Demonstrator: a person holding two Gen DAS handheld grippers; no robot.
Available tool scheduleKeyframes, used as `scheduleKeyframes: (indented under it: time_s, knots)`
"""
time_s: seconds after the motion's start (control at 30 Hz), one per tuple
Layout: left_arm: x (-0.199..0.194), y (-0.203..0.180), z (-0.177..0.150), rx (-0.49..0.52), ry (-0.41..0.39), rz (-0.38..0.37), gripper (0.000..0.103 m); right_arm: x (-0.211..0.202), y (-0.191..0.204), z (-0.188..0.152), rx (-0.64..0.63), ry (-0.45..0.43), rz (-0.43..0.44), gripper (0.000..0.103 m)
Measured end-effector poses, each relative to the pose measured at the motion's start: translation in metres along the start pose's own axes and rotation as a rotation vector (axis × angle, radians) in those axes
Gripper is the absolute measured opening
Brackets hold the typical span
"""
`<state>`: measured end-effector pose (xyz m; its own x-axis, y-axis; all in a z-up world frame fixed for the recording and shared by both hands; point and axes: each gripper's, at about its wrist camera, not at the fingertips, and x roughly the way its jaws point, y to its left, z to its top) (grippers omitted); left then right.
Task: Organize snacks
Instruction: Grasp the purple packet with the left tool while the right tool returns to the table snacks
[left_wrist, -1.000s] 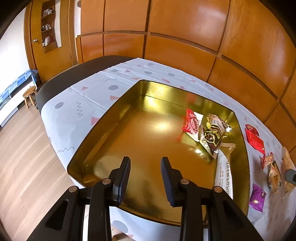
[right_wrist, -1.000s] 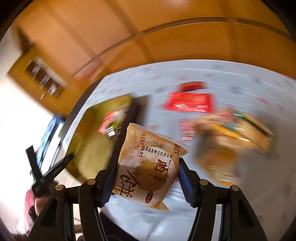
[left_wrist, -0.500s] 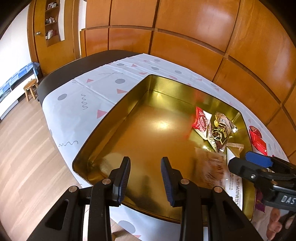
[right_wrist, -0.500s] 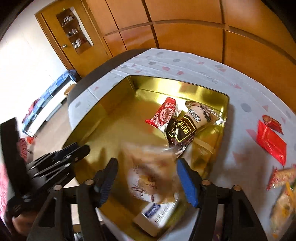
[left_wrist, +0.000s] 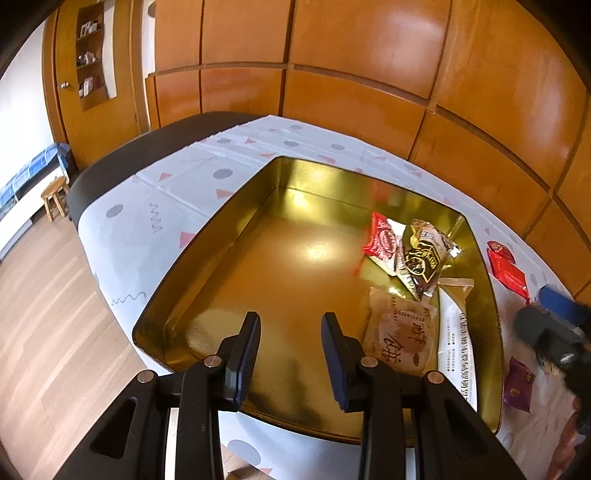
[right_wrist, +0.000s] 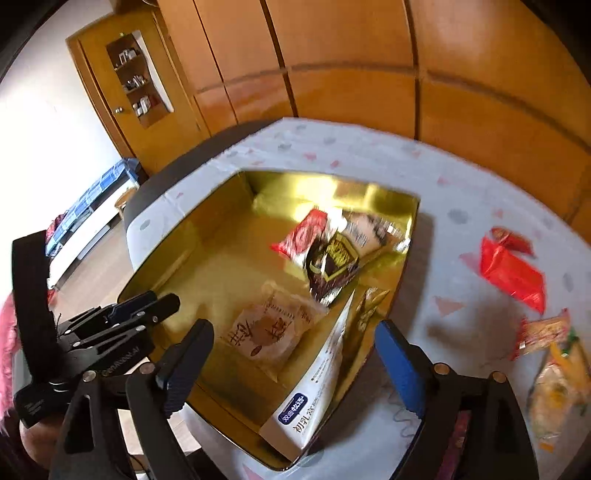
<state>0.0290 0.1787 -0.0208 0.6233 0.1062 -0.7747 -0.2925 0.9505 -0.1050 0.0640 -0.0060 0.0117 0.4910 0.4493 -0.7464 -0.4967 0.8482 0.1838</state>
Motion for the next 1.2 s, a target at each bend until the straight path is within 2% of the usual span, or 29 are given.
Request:
scheduleKeyframes:
  time_s: [0.1,0.13,0.23,0.3,0.43,0.5,0.6,0.7,0.8,0.9,1.07,1.2]
  knots:
    - [-0.002,-0.005,0.0,0.015,-0.006,-0.001,0.034,-0.023,0.005,-0.002,-0.032,-0.111,-0.054,0.097]
    - [-0.002,-0.006,-0.001,0.019,-0.005,-0.003,0.034,-0.03,0.006,-0.003,-0.039,-0.15,-0.058,0.102]
    - [-0.002,-0.009,-0.002,0.025,-0.005,-0.009,0.034,-0.051,0.008,-0.01,-0.054,-0.287,-0.116,0.103]
    - [-0.004,-0.011,-0.002,0.032,-0.009,-0.011,0.034,-0.056,0.011,-0.014,-0.074,-0.318,-0.156,0.103]
    - [-0.008,-0.016,-0.003,0.052,-0.024,-0.009,0.034,-0.054,0.006,-0.018,-0.041,-0.258,-0.127,0.103]
    - [-0.01,-0.019,-0.003,0.068,-0.032,-0.009,0.034,-0.054,0.003,-0.022,-0.019,-0.232,-0.145,0.103]
    - [-0.011,-0.023,-0.004,0.08,-0.033,-0.017,0.035,-0.05,-0.009,-0.026,0.016,-0.145,-0.187,0.103]
    - [-0.013,-0.028,-0.006,0.102,-0.039,-0.027,0.035,-0.055,-0.022,-0.034,0.034,-0.148,-0.229,0.103]
    - [-0.017,-0.037,-0.007,0.14,-0.05,-0.05,0.035,-0.06,-0.036,-0.039,0.072,-0.139,-0.231,0.103]
    - [-0.023,-0.049,-0.009,0.195,-0.062,-0.1,0.035,-0.068,-0.055,-0.045,0.114,-0.134,-0.233,0.103]
    - [-0.034,-0.074,-0.015,0.304,-0.074,-0.196,0.039,-0.086,-0.102,-0.056,0.246,-0.142,-0.333,0.103]
    - [-0.045,-0.104,-0.022,0.413,-0.069,-0.309,0.039,-0.108,-0.14,-0.067,0.321,-0.135,-0.403,0.103]
